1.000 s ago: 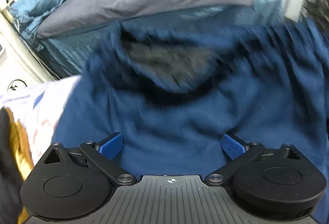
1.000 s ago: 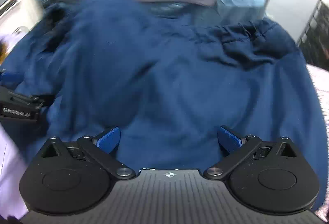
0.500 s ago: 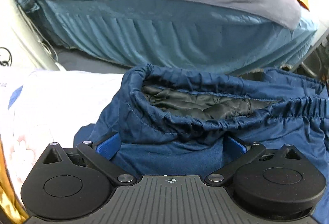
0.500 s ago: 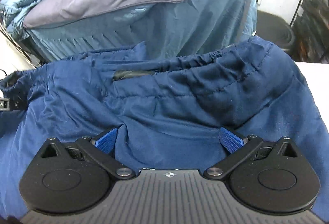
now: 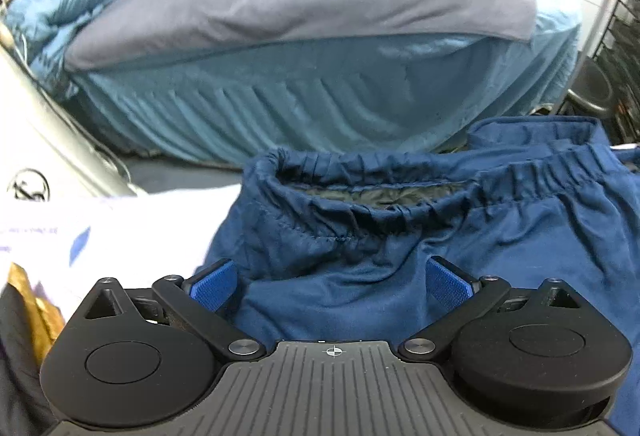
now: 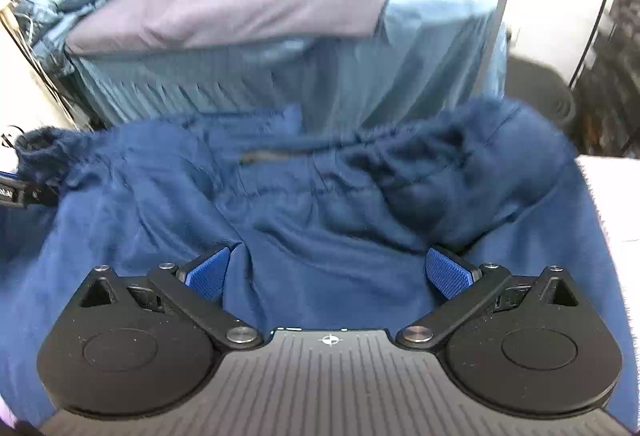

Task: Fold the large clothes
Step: 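Open both grippers and release the folded jacket, then grasp the folded navy jacket bundle with both grippers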

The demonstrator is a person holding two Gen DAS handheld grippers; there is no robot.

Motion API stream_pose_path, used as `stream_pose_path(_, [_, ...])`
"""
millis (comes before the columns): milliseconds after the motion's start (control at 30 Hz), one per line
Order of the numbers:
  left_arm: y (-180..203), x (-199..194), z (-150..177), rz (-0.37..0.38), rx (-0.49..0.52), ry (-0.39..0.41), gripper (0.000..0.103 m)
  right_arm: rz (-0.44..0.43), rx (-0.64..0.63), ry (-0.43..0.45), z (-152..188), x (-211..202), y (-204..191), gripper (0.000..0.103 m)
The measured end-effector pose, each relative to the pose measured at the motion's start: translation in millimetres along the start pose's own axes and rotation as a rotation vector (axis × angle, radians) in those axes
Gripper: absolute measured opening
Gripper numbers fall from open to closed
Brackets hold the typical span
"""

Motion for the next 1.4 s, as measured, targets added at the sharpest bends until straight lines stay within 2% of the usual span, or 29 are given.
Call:
stream_pose_path(100, [-3,-16,4,-0.007,0.022,0.012,0.103,0.004,-0.001,0.043,-3,-26,3,0.102])
stream_pose_path(200, [-11,-38,16,0.02,-0.002,0.035,0.103,0.005,0.029,0.066,-4,-48,13,0.102])
stream_pose_path(367, [-39,-83,70,0.098,-0.135,0.051,0.103,0.016,0.155,0.092,16,-99,54,0.102])
stream_pose_path(467, [-52,-101,111,0.137,-0.238,0.018,0.103,0.01,0.294,0.093,48,-135,82,0.102])
stream_pose_path(600, [-63,-108,169,0.149,-0.384,-0.035,0.103,-0.007,0.48,0.045,104,-163,108,0.102])
stream_pose_path(700, [-58,-93,193,0.187,-0.495,-0.071,0.103,-0.102,0.625,-0.005,142,-163,107,0.1])
stream_pose_path(767, [-54,-83,194,0.219,-0.571,-0.062,0.103,-0.156,0.724,-0.022,158,-155,105,0.095])
stream_pose_path(867, [-52,-71,185,0.237,-0.68,-0.019,0.103,-0.206,0.851,-0.007,165,-137,104,0.095])
stream_pose_path(933, [-51,-60,173,0.243,-0.723,0.021,0.103,-0.22,0.898,0.021,161,-124,107,0.096])
stream_pose_path(1033, [-53,-41,164,0.231,-0.756,0.007,0.103,-0.21,0.955,0.035,160,-108,118,0.096])
stream_pose_path(1267, [-63,-12,161,0.279,-0.842,-0.017,0.103,-0.221,1.039,0.094,150,-73,148,0.095])
stream_pose_path(1400, [-62,-8,154,0.245,-0.83,-0.022,0.103,-0.208,0.937,0.092,133,-63,146,0.093])
Point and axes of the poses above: each gripper's, at about its wrist camera, not at the fingertips, and x roughly the way its jaws point, y to its right, z to its underside, the point moved 10 cm from there along x, roughly the way its jaws point, and after that the axes turned 1 degree about y, right-handed, at the moved point
